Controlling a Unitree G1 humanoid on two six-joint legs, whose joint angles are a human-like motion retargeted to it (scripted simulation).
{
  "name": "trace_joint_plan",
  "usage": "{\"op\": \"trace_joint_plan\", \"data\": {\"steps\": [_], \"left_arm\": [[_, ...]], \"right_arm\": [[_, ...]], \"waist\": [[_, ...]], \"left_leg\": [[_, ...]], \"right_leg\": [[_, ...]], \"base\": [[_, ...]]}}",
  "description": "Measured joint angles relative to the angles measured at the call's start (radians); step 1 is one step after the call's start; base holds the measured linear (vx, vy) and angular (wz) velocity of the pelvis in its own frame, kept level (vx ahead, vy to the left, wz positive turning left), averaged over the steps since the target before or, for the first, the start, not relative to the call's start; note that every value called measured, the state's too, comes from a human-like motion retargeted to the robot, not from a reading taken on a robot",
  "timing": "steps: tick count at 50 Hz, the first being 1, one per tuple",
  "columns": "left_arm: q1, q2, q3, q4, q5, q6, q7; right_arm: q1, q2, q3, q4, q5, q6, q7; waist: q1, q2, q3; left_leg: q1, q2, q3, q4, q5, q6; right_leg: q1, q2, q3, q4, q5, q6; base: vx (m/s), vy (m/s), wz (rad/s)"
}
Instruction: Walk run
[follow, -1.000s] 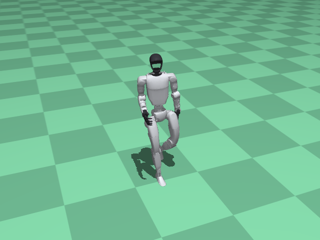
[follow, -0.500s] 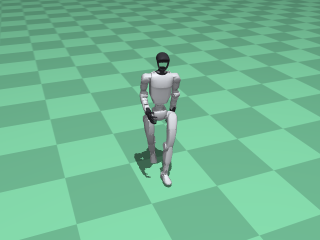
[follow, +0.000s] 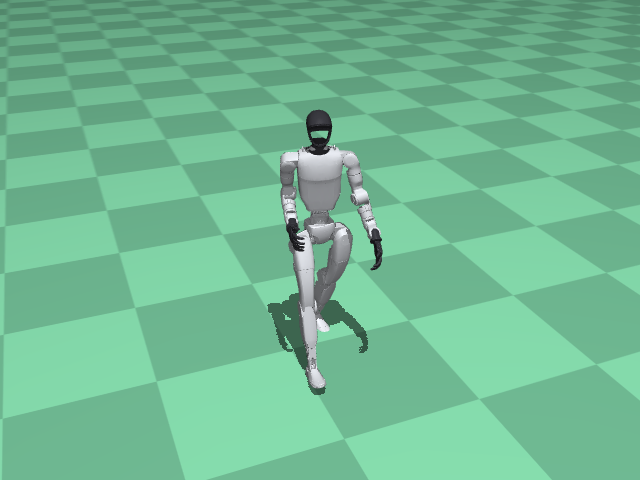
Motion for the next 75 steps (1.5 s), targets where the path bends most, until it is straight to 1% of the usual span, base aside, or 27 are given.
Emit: {"op": "trace_joint_plan", "data": {"steps": [2,4,8,10,12,17,20,22,27,30,33,35,37,40,43,45,47,50,53,58,62,64,66,68,72,73,75], "left_arm": [[0.039,-0.013,0.001,0.026,0.022,-0.002,-0.007],[0.096,-0.026,0.003,0.076,0.059,-0.002,-0.014],[0.231,-0.063,0.021,0.233,0.181,0.063,0.007],[0.292,-0.071,0.038,0.323,0.226,0.118,0.031],[0.351,-0.067,0.034,0.387,0.258,0.154,-0.002],[0.510,-0.101,0.050,0.418,0.406,0.190,-0.042],[0.575,-0.124,0.083,0.430,0.452,0.193,-0.032],[0.603,-0.133,0.105,0.436,0.454,0.206,-0.034],[0.629,-0.152,0.175,0.436,0.402,0.240,-0.066],[0.612,-0.151,0.206,0.436,0.364,0.228,-0.096],[0.594,-0.146,0.212,0.422,0.334,0.214,-0.096],[0.574,-0.138,0.212,0.410,0.319,0.218,-0.082],[0.557,-0.136,0.214,0.398,0.304,0.217,-0.067],[0.511,-0.118,0.185,0.394,0.245,0.213,-0.066],[0.419,-0.089,0.131,0.380,0.177,0.197,-0.061],[0.342,-0.067,0.112,0.357,0.154,0.182,-0.027],[0.263,-0.040,0.076,0.322,0.155,0.167,0.020],[0.159,-0.008,0.044,0.249,0.169,0.133,0.042],[0.076,0.015,0.009,0.157,0.155,0.111,0.007],[-0.005,0.056,-0.020,0.034,0.083,0.065,-0.056],[-0.006,0.066,-0.015,-0.011,0.041,0.027,-0.057],[0.017,0.059,-0.005,-0.004,0.039,0.014,-0.049],[0.052,0.044,0.009,0.025,0.051,0.013,-0.045],[0.099,0.023,0.023,0.078,0.077,0.027,-0.049],[0.217,-0.021,0.049,0.235,0.161,0.080,-0.052],[0.246,-0.028,0.050,0.277,0.179,0.092,-0.040],[0.302,-0.031,0.046,0.349,0.207,0.109,-0.023]], "right_arm": [[0.004,0.002,-0.016,0.000,-0.001,0.002,0.009],[0.011,0.005,-0.029,0.005,0.001,0.005,0.026],[-0.004,-0.005,-0.038,0.025,0.022,0.025,0.038],[-0.027,-0.019,-0.021,0.024,0.013,0.036,0.029],[-0.055,-0.037,-0.003,0.011,-0.002,0.032,0.016],[-0.141,-0.063,-0.010,0.007,0.032,0.021,0.027],[-0.172,-0.080,-0.002,-0.003,0.061,0.016,0.036],[-0.182,-0.089,-0.005,-0.008,0.080,0.012,0.026],[-0.179,-0.088,-0.023,-0.009,0.088,0.007,0.006],[-0.161,-0.066,-0.036,-0.002,0.071,0.007,-0.009],[-0.126,-0.039,-0.032,0.009,0.065,0.007,-0.020],[-0.099,-0.019,-0.024,0.020,0.068,0.006,-0.022],[-0.066,-0.008,-0.011,0.034,0.075,0.006,-0.009],[-0.024,0.006,0.016,0.057,0.075,0.010,0.016],[-0.015,-0.005,0.056,0.054,0.069,0.012,0.006],[-0.037,-0.015,0.062,0.055,0.071,0.004,0.018],[-0.051,-0.016,0.045,0.050,0.075,-0.001,0.046],[-0.054,-0.020,0.034,0.034,0.090,-0.007,0.066],[-0.051,-0.025,0.021,0.019,0.111,-0.020,0.066],[-0.043,-0.020,0.014,0.014,0.120,-0.017,0.053],[-0.029,-0.008,0.006,0.014,0.108,-0.016,0.039],[-0.019,-0.004,0.004,0.016,0.110,-0.014,0.045],[-0.013,0.002,0.000,0.026,0.120,-0.011,0.060],[-0.003,0.008,-0.007,0.037,0.133,-0.006,0.080],[0.005,0.006,-0.008,0.049,0.153,0.007,0.090],[-0.001,0.003,-0.005,0.050,0.154,0.010,0.087],[-0.018,-0.009,0.005,0.043,0.147,0.011,0.085]], "waist": [[-0.019,0.003,-0.015],[-0.052,0.016,-0.037],[-0.048,0.034,-0.057],[-0.048,-0.002,-0.049],[-0.019,-0.044,-0.057],[0.055,-0.085,-0.044],[0.120,-0.105,-0.026],[0.152,-0.098,-0.012],[0.216,-0.080,0.017],[0.243,-0.095,0.014],[0.263,-0.125,0.001],[0.282,-0.121,-0.008],[0.318,-0.124,-0.030],[0.300,-0.119,-0.069],[0.260,-0.048,-0.055],[0.379,-0.033,-0.050],[0.262,-0.001,-0.057],[0.179,0.032,-0.048],[0.095,0.038,-0.044],[0.037,-0.013,-0.027],[0.017,-0.017,-0.017],[0.018,-0.011,-0.024],[0.003,-0.012,-0.032],[-0.040,-0.008,-0.042],[-0.047,0.005,-0.048],[-0.043,-0.009,-0.043],[-0.035,-0.051,-0.043]], "left_leg": [[0.015,0.010,-0.020,0.028,0.023,-0.034],[0.020,0.040,-0.042,0.073,0.107,-0.081],[-0.040,0.110,-0.015,0.300,0.485,-0.178],[-0.113,0.112,0.027,0.512,0.625,-0.186],[-0.191,0.108,0.089,0.659,0.734,-0.151],[-0.407,0.109,0.140,0.830,0.522,-0.140],[-0.521,0.060,0.130,0.757,0.399,-0.137],[-0.571,0.046,0.127,0.617,0.347,-0.104],[-0.625,0.021,0.188,0.175,0.321,0.024],[-0.636,-0.076,0.117,-0.047,0.254,0.033],[-0.616,-0.081,0.166,-0.094,0.266,0.070],[-0.595,-0.050,0.215,-0.039,0.302,0.074],[-0.582,-0.034,0.219,-0.019,0.367,0.078],[-0.571,-0.032,0.085,0.046,0.292,0.087],[-0.469,0.045,0.170,0.044,0.239,0.084],[-0.411,0.065,0.287,-0.004,0.221,0.107],[-0.395,0.069,0.148,0.018,0.191,0.068],[-0.328,0.061,0.127,-0.005,0.168,0.069],[-0.274,0.031,0.058,-0.013,0.138,0.070],[-0.151,-0.041,0.016,-0.015,0.076,0.069],[-0.051,-0.030,0.017,-0.018,0.034,0.039],[-0.021,-0.018,0.021,-0.005,0.026,0.018],[0.001,-0.011,0.007,0.029,0.049,-0.013],[0.011,0.009,-0.030,0.085,0.136,-0.067],[-0.051,0.057,-0.054,0.339,0.516,-0.208],[-0.091,0.055,-0.049,0.452,0.585,-0.234],[-0.171,0.039,-0.020,0.641,0.725,-0.245]], "right_leg": [[0.002,-0.010,-0.042,0.082,0.022,-0.048],[0.019,-0.027,-0.134,0.123,0.064,-0.062],[0.077,0.027,-0.013,0.194,-0.024,-0.118],[0.152,0.010,-0.049,0.157,-0.039,-0.136],[0.202,0.004,-0.058,0.133,-0.062,-0.148],[0.294,0.054,0.016,0.093,-0.112,-0.166],[0.347,0.087,0.046,0.074,-0.139,-0.177],[0.388,0.115,0.024,0.062,-0.161,-0.181],[0.489,0.191,0.025,0.052,-0.230,-0.198],[0.546,0.194,-0.020,0.045,-0.256,-0.201],[0.594,0.180,-0.036,0.071,-0.250,-0.187],[0.621,0.197,-0.034,0.103,-0.207,-0.169],[0.637,0.185,-0.039,0.154,-0.086,-0.139],[0.602,0.158,-0.050,0.311,0.219,-0.093],[0.478,0.184,-0.086,0.631,0.397,-0.136],[0.362,0.199,0.016,0.811,0.371,-0.148],[0.297,0.214,-0.051,0.835,0.257,-0.132],[0.184,0.224,-0.071,0.828,0.136,-0.114],[0.092,0.162,-0.097,0.688,0.029,-0.067],[0.047,0.029,-0.112,0.279,-0.004,-0.020],[0.004,0.030,-0.039,0.033,-0.052,0.001],[0.004,0.036,-0.039,0.012,-0.036,-0.021],[0.012,0.032,-0.067,0.074,-0.004,-0.062],[0.038,0.014,-0.124,0.109,0.073,-0.060],[0.110,0.067,-0.002,0.180,-0.023,-0.140],[0.151,0.038,-0.061,0.171,-0.037,-0.143],[0.213,0.022,-0.075,0.140,-0.054,-0.161]], "base": [[1.01,-0.48,0.66],[0.87,-0.46,0.88],[1.03,-0.56,0.05],[0.84,-0.43,-0.38],[0.77,-0.40,-0.66],[0.74,-0.29,-0.56],[0.65,-0.18,-0.72],[0.75,-0.16,-0.28],[0.76,-0.11,-0.08],[0.81,-0.11,0.01],[1.00,-0.07,-0.12],[1.05,-0.04,-0.55],[1.22,0.00,-0.92],[1.14,0.05,-0.29],[0.87,0.06,-0.12],[0.82,0.07,-1.71],[0.82,0.08,1.80],[0.68,-0.01,1.62],[0.72,-0.05,1.32],[0.78,-0.16,0.63],[0.85,-0.26,0.25],[0.83,-0.32,0.03],[1.08,-0.48,0.45],[0.95,-0.43,0.94],[0.92,-0.42,0.30],[0.75,-0.34,0.04],[0.78,-0.37,-0.17]]}}
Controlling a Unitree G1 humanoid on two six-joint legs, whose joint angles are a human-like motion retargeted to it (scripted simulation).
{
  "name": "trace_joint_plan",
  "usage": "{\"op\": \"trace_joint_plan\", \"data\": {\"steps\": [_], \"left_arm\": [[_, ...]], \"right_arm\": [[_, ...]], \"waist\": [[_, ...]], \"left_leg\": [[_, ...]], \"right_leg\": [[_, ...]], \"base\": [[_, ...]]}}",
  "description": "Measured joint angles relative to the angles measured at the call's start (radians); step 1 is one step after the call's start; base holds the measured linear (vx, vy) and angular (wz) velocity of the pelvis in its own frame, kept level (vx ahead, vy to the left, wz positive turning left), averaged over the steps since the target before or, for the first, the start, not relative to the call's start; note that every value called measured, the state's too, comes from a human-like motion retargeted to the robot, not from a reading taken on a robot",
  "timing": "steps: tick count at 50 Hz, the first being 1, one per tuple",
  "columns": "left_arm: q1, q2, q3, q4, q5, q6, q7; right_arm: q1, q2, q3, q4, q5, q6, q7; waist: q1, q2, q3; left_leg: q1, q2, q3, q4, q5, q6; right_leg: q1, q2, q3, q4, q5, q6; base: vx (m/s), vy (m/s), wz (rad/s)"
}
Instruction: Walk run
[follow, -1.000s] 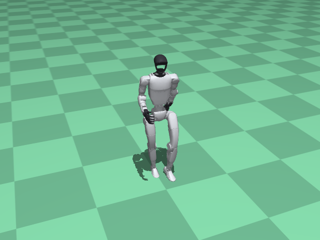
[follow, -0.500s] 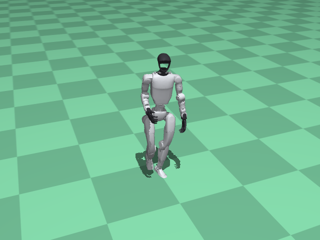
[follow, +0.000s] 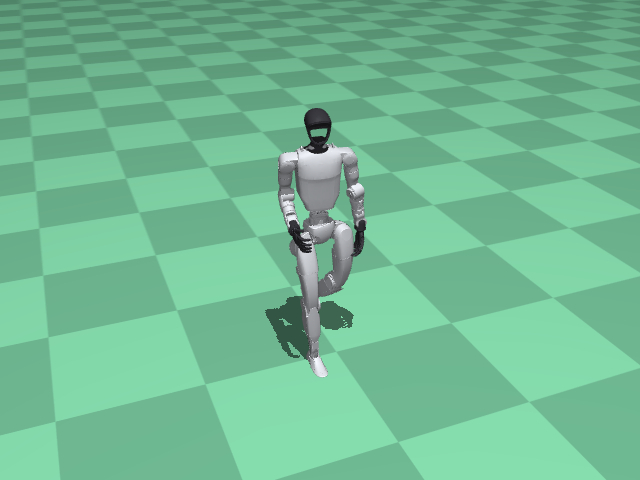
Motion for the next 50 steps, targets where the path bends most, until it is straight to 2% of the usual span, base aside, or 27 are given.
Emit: {"op": "trace_joint_plan", "data": {"steps": [2,7,10,12,15,18,20,22,25,27,30,32,33,34,38,40,42,47,50], "left_arm": [[0.055,-0.004,-0.004,0.039,0.051,0.012,0.009],[0.203,-0.054,0.044,0.050,0.222,0.008,0.040],[0.266,-0.065,0.059,0.071,0.253,0.020,0.033],[0.290,-0.072,0.080,0.087,0.262,0.038,0.024],[0.314,-0.089,0.117,0.087,0.251,0.052,0.014],[0.307,-0.103,0.161,0.087,0.209,0.026,0.012],[0.304,-0.110,0.181,0.073,0.175,0.004,0.010],[0.294,-0.113,0.193,0.056,0.139,-0.004,0.010],[0.271,-0.105,0.205,0.043,0.093,0.003,0.011],[0.240,-0.089,0.198,0.053,0.061,0.007,0.000],[0.147,-0.039,0.167,0.083,0.009,0.028,-0.011],[0.071,-0.008,0.132,0.081,-0.014,0.029,0.002],[0.033,-0.001,0.124,0.068,-0.020,0.024,0.015],[-0.002,0.004,0.116,0.047,-0.027,0.017,0.026],[-0.151,0.020,0.068,-0.066,-0.064,-0.014,0.052],[-0.217,0.021,0.032,-0.127,-0.085,-0.038,0.051],[-0.274,0.019,0.005,-0.182,-0.106,-0.059,0.041],[-0.364,0.024,-0.049,-0.292,-0.166,-0.098,-0.020],[-0.373,0.030,-0.064,-0.339,-0.176,-0.113,-0.047]], "right_arm": [[-0.029,-0.007,0.001,-0.002,-0.002,-0.003,0.000],[-0.102,-0.038,-0.007,-0.016,0.005,-0.010,0.010],[-0.128,-0.060,-0.013,-0.036,0.011,-0.023,0.012],[-0.142,-0.071,-0.025,-0.045,0.015,-0.025,0.015],[-0.147,-0.083,-0.044,-0.058,0.011,-0.027,0.011],[-0.139,-0.077,-0.053,-0.062,-0.002,-0.030,-0.007],[-0.123,-0.064,-0.055,-0.059,-0.006,-0.032,-0.008],[-0.104,-0.044,-0.053,-0.048,-0.005,-0.027,0.003],[-0.067,-0.015,-0.046,-0.020,-0.003,-0.022,0.028],[-0.047,0.007,-0.038,0.013,-0.005,-0.023,0.042],[-0.027,0.045,0.002,0.062,0.004,-0.010,0.035],[-0.014,0.044,0.023,0.062,0.015,-0.005,0.025],[-0.015,0.038,0.026,0.060,0.019,-0.007,0.031],[-0.019,0.033,0.027,0.058,0.019,-0.008,0.042],[-0.040,0.024,0.005,0.049,0.007,-0.002,0.078],[-0.036,0.017,-0.009,0.034,0.003,-0.007,0.073],[-0.029,0.011,-0.017,0.020,0.003,-0.013,0.066],[-0.021,0.011,-0.029,-0.001,-0.001,-0.012,0.055],[-0.023,0.017,-0.033,-0.007,-0.013,-0.011,0.053]], "waist": [[0.011,-0.020,-0.006],[0.102,-0.057,0.017],[0.157,-0.053,0.028],[0.190,-0.036,0.041],[0.218,-0.012,0.067],[0.240,-0.016,0.080],[0.238,-0.032,0.078],[0.259,-0.042,0.076],[0.311,-0.033,0.054],[0.301,-0.043,0.028],[0.279,-0.021,0.030],[0.270,0.018,0.039],[0.272,0.023,0.039],[0.280,0.032,0.036],[0.252,0.065,0.034],[0.216,0.082,0.037],[0.174,0.085,0.036],[0.104,0.048,0.037],[0.073,0.040,0.051]], "left_leg": [[-0.087,0.031,0.046,0.113,-0.039,0.034],[-0.292,0.057,0.131,0.184,-0.260,0.093],[-0.390,0.031,0.114,0.026,-0.363,0.114],[-0.424,0.019,0.108,-0.149,-0.372,0.136],[-0.441,0.011,0.170,-0.430,-0.379,0.213],[-0.443,-0.098,0.066,-0.648,-0.448,0.228],[-0.433,-0.120,0.112,-0.728,-0.483,0.266],[-0.415,-0.103,0.187,-0.704,-0.447,0.314],[-0.391,-0.054,0.264,-0.664,-0.363,0.313],[-0.383,-0.075,0.187,-0.636,-0.390,0.335],[-0.345,-0.030,0.167,-0.590,-0.445,0.326],[-0.278,0.004,0.207,-0.602,-0.480,0.337],[-0.252,-0.001,0.188,-0.608,-0.500,0.339],[-0.235,0.007,0.186,-0.611,-0.516,0.337],[-0.171,0.018,0.192,-0.626,-0.552,0.333],[-0.133,0.011,0.166,-0.637,-0.566,0.331],[-0.098,-0.007,0.137,-0.645,-0.581,0.330],[0.004,-0.085,0.075,-0.659,-0.634,0.326],[0.076,-0.102,0.051,-0.667,-0.670,0.310]], "right_leg": [[0.039,0.017,0.007,-0.010,-0.035,-0.017],[0.127,0.059,0.062,-0.055,-0.069,-0.032],[0.170,0.103,0.088,-0.076,-0.097,-0.038],[0.202,0.141,0.094,-0.083,-0.120,-0.041],[0.263,0.187,0.092,-0.090,-0.159,-0.048],[0.321,0.195,0.066,-0.097,-0.192,-0.053],[0.349,0.187,0.055,-0.086,-0.211,-0.056],[0.370,0.189,0.057,-0.059,-0.204,-0.056],[0.398,0.204,0.050,-0.009,-0.121,-0.034],[0.396,0.176,0.012,0.052,0.028,0.002],[0.345,0.178,0.034,0.237,0.317,0.062],[0.272,0.196,0.006,0.416,0.425,0.073],[0.233,0.174,-0.023,0.513,0.455,0.069],[0.196,0.167,-0.027,0.572,0.433,0.068],[0.048,0.163,-0.008,0.674,0.217,0.060],[-0.009,0.153,-0.011,0.637,0.125,0.059],[-0.048,0.117,-0.022,0.530,0.063,0.089],[-0.098,0.009,-0.031,0.140,0.057,0.159],[-0.148,0.014,0.020,-0.041,0.027,0.177]], "base": [[0.72,-0.32,-0.12],[0.70,-0.25,-0.66],[0.68,-0.17,-0.65],[0.76,-0.11,-0.41],[0.59,-0.05,-0.14],[0.80,-0.06,-0.05],[0.90,-0.06,0.10],[0.97,-0.04,-0.33],[0.87,-0.03,-0.83],[1.04,0.05,-0.38],[0.84,0.03,-0.01],[0.80,0.03,0.20],[0.79,0.05,-0.16],[0.74,0.06,-0.49],[0.62,0.07,0.31],[0.80,0.06,1.18],[0.71,-0.01,1.19],[0.65,-0.08,0.75],[0.73,-0.15,0.29]]}}
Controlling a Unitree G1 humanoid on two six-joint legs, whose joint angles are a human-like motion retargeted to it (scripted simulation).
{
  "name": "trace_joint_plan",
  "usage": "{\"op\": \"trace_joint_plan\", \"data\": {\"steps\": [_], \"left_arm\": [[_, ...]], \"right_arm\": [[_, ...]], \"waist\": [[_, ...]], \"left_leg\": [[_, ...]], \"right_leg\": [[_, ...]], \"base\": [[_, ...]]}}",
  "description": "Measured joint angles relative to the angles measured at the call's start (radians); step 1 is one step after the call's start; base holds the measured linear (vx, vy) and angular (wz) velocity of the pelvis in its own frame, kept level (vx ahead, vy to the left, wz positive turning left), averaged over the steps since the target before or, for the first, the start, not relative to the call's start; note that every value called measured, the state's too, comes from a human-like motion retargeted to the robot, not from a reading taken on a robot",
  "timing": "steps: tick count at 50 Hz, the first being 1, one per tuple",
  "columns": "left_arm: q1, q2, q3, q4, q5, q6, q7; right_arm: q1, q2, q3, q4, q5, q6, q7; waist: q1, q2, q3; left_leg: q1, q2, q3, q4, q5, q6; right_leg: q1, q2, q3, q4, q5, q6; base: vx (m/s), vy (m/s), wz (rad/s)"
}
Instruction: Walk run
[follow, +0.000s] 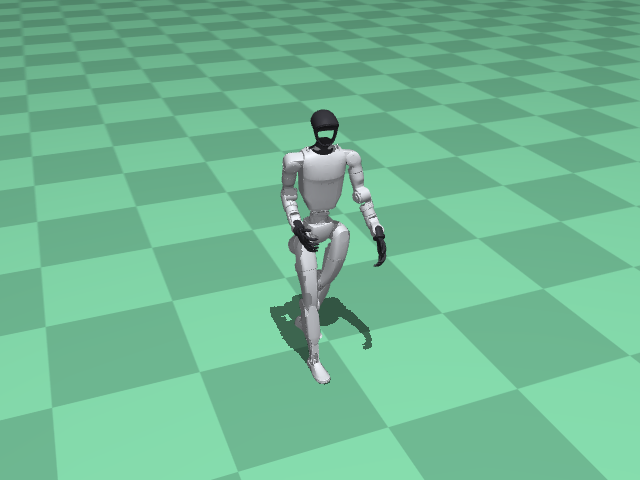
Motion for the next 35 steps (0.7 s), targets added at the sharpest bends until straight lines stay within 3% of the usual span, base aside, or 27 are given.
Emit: {"op": "trace_joint_plan", "data": {"steps": [2,4,5,8,9,10,13,15,17,18,20,23,25,28,32,35], "left_arm": [[0.012,-0.001,0.004,-0.013,0.013,-0.012,-0.001],[0.039,-0.005,0.007,-0.001,0.038,-0.024,0.005],[0.054,-0.008,0.008,0.013,0.054,-0.031,0.010],[0.111,-0.019,-0.005,0.113,0.101,-0.059,0.030],[0.128,-0.021,-0.005,0.166,0.121,-0.059,0.043],[0.143,-0.024,-0.002,0.225,0.144,-0.056,0.059],[0.220,-0.032,0.046,0.375,0.229,0.021,0.126],[0.301,-0.051,0.061,0.426,0.250,0.063,0.173],[0.391,-0.071,0.075,0.426,0.229,0.074,0.182],[0.428,-0.077,0.085,0.426,0.215,0.077,0.171],[0.495,-0.081,0.105,0.426,0.201,0.091,0.138],[0.571,-0.101,0.140,0.426,0.234,0.106,0.123],[0.606,-0.108,0.150,0.426,0.243,0.103,0.122],[0.634,-0.104,0.140,0.426,0.239,0.118,0.123],[0.638,-0.117,0.142,0.426,0.227,0.131,0.115],[0.611,-0.132,0.161,0.426,0.195,0.103,0.096]], "right_arm": [[-0.004,0.003,-0.001,-0.003,-0.008,-0.001,0.002],[-0.005,0.003,0.000,-0.007,-0.012,-0.002,0.007],[-0.008,0.004,-0.001,-0.007,-0.013,-0.003,0.010],[0.002,0.000,-0.020,-0.011,-0.018,-0.002,0.028],[0.012,-0.002,-0.029,-0.012,-0.019,-0.004,0.035],[0.023,-0.005,-0.038,-0.014,-0.019,-0.007,0.042],[0.057,-0.014,-0.045,-0.004,0.011,-0.008,0.055],[0.062,-0.022,-0.059,0.010,0.040,0.008,0.062],[0.045,-0.034,-0.059,0.012,0.031,0.012,0.052],[0.034,-0.041,-0.052,0.009,0.020,0.008,0.040],[0.006,-0.043,-0.050,0.008,-0.002,0.000,0.010],[-0.027,-0.051,-0.057,0.005,0.005,-0.011,-0.019],[-0.044,-0.064,-0.048,0.001,0.034,-0.026,-0.028],[-0.069,-0.082,-0.035,-0.001,0.094,-0.044,-0.034],[-0.093,-0.109,-0.034,-0.007,0.124,-0.044,-0.018],[-0.104,-0.117,-0.041,-0.006,0.095,-0.039,-0.007]], "waist": [[0.005,0.003,-0.001],[0.010,0.005,0.000],[0.005,0.005,0.001],[-0.036,0.032,-0.002],[-0.066,0.045,-0.004],[-0.101,0.057,-0.006],[-0.107,0.077,-0.024],[-0.072,0.061,-0.026],[-0.042,0.001,-0.036],[-0.025,-0.030,-0.043],[-0.021,-0.046,-0.048],[0.012,-0.058,-0.044],[0.068,-0.080,-0.037],[0.140,-0.080,-0.013],[0.199,-0.053,0.018],[0.185,-0.046,0.026]], "left_leg": [[0.028,0.000,0.012,-0.003,-0.020,-0.015],[0.052,0.000,0.024,0.005,-0.036,-0.032],[0.060,-0.003,0.023,0.013,-0.041,-0.040],[0.074,0.020,-0.011,0.051,-0.002,-0.086],[0.076,0.033,-0.040,0.073,0.032,-0.112],[0.077,0.045,-0.074,0.099,0.072,-0.143],[0.051,0.064,-0.120,0.230,0.338,-0.283],[-0.004,0.072,-0.109,0.399,0.518,-0.391],[-0.089,0.039,-0.050,0.593,0.628,-0.425],[-0.131,0.014,-0.032,0.664,0.678,-0.425],[-0.224,-0.010,-0.099,0.793,0.604,-0.425],[-0.352,0.064,-0.043,0.861,0.473,-0.307],[-0.428,0.067,-0.004,0.815,0.406,-0.245],[-0.504,0.095,0.049,0.624,0.328,-0.167],[-0.537,0.057,0.016,0.251,0.307,-0.113],[-0.525,-0.002,0.038,0.009,0.211,-0.078]], "right_leg": [[-0.038,0.016,0.023,-0.080,-0.007,0.061],[-0.058,0.016,-0.029,-0.092,-0.004,0.067],[-0.064,0.029,-0.017,-0.075,0.001,0.047],[-0.037,0.017,-0.141,-0.004,-0.009,-0.102],[-0.020,0.012,-0.181,-0.004,0.019,-0.128],[-0.002,0.006,-0.208,-0.013,0.066,-0.136],[0.023,0.056,-0.061,0.034,0.015,-0.180],[0.065,0.052,-0.035,0.056,-0.035,-0.202],[0.110,0.010,-0.042,0.042,-0.054,-0.216],[0.124,-0.002,-0.012,0.037,-0.065,-0.217],[0.163,0.012,-0.008,0.032,-0.100,-0.227],[0.223,0.038,0.002,-0.008,-0.117,-0.234],[0.253,0.059,0.048,-0.026,-0.127,-0.242],[0.297,0.112,0.091,-0.039,-0.149,-0.248],[0.375,0.190,0.127,-0.039,-0.198,-0.267],[0.442,0.214,0.083,-0.044,-0.228,-0.275]], "base": [[0.78,-0.20,-0.32],[0.63,-0.16,-0.34],[0.73,-0.18,0.04],[0.81,-0.19,0.71],[0.87,-0.24,1.56],[1.09,-0.39,1.42],[0.97,-0.40,0.41],[0.80,-0.28,-0.30],[0.86,-0.28,-0.62],[0.72,-0.24,-0.65],[0.80,-0.32,-0.23],[0.70,-0.31,-0.29],[0.60,-0.22,-1.05],[0.69,-0.22,-0.94],[0.76,-0.13,-0.61],[0.77,-0.11,0.04]]}}
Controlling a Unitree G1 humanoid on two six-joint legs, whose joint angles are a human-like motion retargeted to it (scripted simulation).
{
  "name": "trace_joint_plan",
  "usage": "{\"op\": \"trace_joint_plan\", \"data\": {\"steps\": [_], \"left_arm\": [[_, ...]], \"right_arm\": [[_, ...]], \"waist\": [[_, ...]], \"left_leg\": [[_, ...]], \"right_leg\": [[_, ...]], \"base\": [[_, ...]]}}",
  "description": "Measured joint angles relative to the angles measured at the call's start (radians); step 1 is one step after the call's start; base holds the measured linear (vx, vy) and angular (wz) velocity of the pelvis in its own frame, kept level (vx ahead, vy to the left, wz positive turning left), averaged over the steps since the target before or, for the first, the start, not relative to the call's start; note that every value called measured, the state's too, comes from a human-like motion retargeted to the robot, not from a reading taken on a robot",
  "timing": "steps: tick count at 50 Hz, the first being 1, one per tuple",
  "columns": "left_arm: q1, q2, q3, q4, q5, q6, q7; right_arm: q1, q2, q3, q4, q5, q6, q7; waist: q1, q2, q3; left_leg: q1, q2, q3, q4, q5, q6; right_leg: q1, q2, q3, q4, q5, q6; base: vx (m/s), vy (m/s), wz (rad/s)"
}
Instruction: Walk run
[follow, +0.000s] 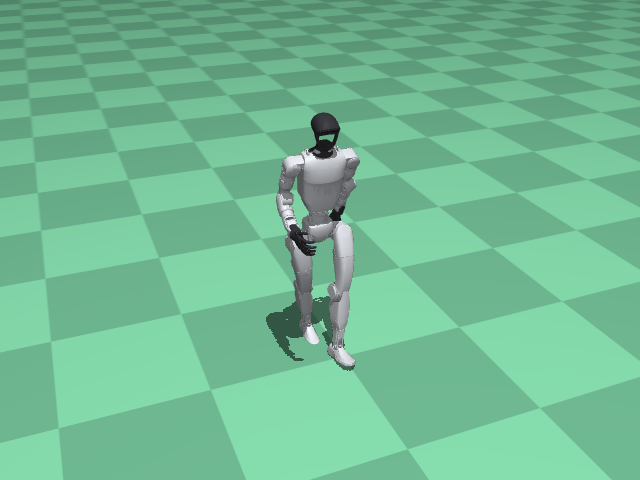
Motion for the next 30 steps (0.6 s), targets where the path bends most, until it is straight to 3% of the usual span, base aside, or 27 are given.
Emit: {"op": "trace_joint_plan", "data": {"steps": [2,5,7,10,12,14,15,18,21,25,28,30], "left_arm": [[-0.019,-0.005,0.014,0.000,-0.021,-0.029,-0.007],[-0.065,0.005,0.036,-0.002,-0.049,-0.045,-0.004],[-0.088,0.012,0.053,-0.019,-0.065,-0.045,0.005],[-0.132,0.034,0.053,-0.036,-0.122,-0.045,0.002],[-0.183,0.065,0.031,-0.036,-0.181,-0.034,-0.010],[-0.245,0.092,0.015,-0.043,-0.227,-0.025,-0.014],[-0.276,0.101,0.011,-0.051,-0.243,-0.022,-0.012],[-0.370,0.118,0.003,-0.100,-0.270,-0.029,-0.012],[-0.450,0.120,-0.038,-0.175,-0.287,-0.050,-0.034],[-0.525,0.125,-0.093,-0.295,-0.300,-0.081,-0.079],[-0.563,0.139,-0.129,-0.360,-0.290,-0.097,-0.108],[-0.576,0.148,-0.146,-0.386,-0.270,-0.106,-0.117]], "right_arm": [[0.014,0.005,0.002,0.003,-0.023,-0.002,0.000],[0.042,0.036,0.004,0.018,-0.046,-0.002,0.000],[0.074,0.062,0.014,0.033,-0.046,0.003,0.009],[0.122,0.104,0.039,0.062,-0.051,0.018,0.022],[0.141,0.117,0.069,0.075,-0.061,0.025,0.007],[0.146,0.111,0.086,0.081,-0.069,0.024,0.009],[0.145,0.106,0.086,0.084,-0.072,0.022,0.020],[0.140,0.095,0.072,0.089,-0.084,0.031,0.072],[0.156,0.081,0.043,0.071,-0.100,0.023,0.086],[0.174,0.073,0.022,0.051,-0.108,0.014,0.081],[0.179,0.086,0.010,0.047,-0.109,0.021,0.058],[0.182,0.093,0.005,0.043,-0.110,0.022,0.038]], "waist": [[-0.014,-0.014,-0.009],[-0.004,-0.016,-0.027],[0.041,-0.024,-0.046],[0.049,-0.036,-0.077],[0.040,-0.013,-0.072],[0.034,0.002,-0.068],[0.026,0.005,-0.069],[0.041,0.049,-0.077],[-0.043,0.083,-0.073],[-0.123,0.081,-0.067],[-0.154,0.050,-0.048],[-0.171,0.041,-0.032]], "left_leg": [[0.017,-0.034,0.023,-0.080,-0.033,0.013],[0.044,-0.003,0.088,-0.027,0.018,0.043],[0.045,0.029,0.123,0.012,0.086,0.051],[0.053,0.022,-0.035,0.085,0.020,0.088],[0.092,0.072,-0.010,0.122,-0.030,0.090],[0.164,0.102,0.072,0.111,-0.068,0.102],[0.202,0.095,0.060,0.098,-0.090,0.099],[0.247,0.133,0.069,0.076,-0.111,0.087],[0.301,0.127,0.019,0.060,-0.131,0.082],[0.378,0.082,-0.031,0.038,-0.167,0.080],[0.452,0.038,-0.066,0.033,-0.202,0.073],[0.503,0.032,-0.087,0.031,-0.224,0.062]], "right_leg": [[0.039,-0.004,-0.019,0.012,-0.008,0.004],[0.078,0.011,-0.041,0.059,0.035,0.025],[0.090,0.006,-0.030,0.118,0.144,0.054],[0.063,-0.029,-0.059,0.280,0.448,0.123],[-0.016,-0.006,-0.029,0.481,0.596,0.162],[-0.106,-0.023,-0.055,0.686,0.666,0.178],[-0.144,-0.053,-0.082,0.765,0.666,0.179],[-0.258,-0.043,-0.086,0.801,0.509,0.152],[-0.369,-0.061,-0.093,0.757,0.372,0.186],[-0.451,-0.173,-0.109,0.504,0.272,0.257],[-0.468,-0.258,-0.094,0.248,0.247,0.265],[-0.488,-0.263,-0.027,0.108,0.196,0.250]], "base": [[0.99,-0.12,0.11],[1.03,-0.13,-0.40],[1.12,-0.11,-1.25],[0.96,-0.07,-0.74],[0.96,-0.05,-0.36],[0.73,-0.04,-0.25],[0.72,-0.01,-0.49],[0.79,0.04,-0.36],[0.73,0.04,1.37],[0.71,-0.05,1.08],[0.77,-0.16,0.76],[0.66,-0.17,0.77]]}}
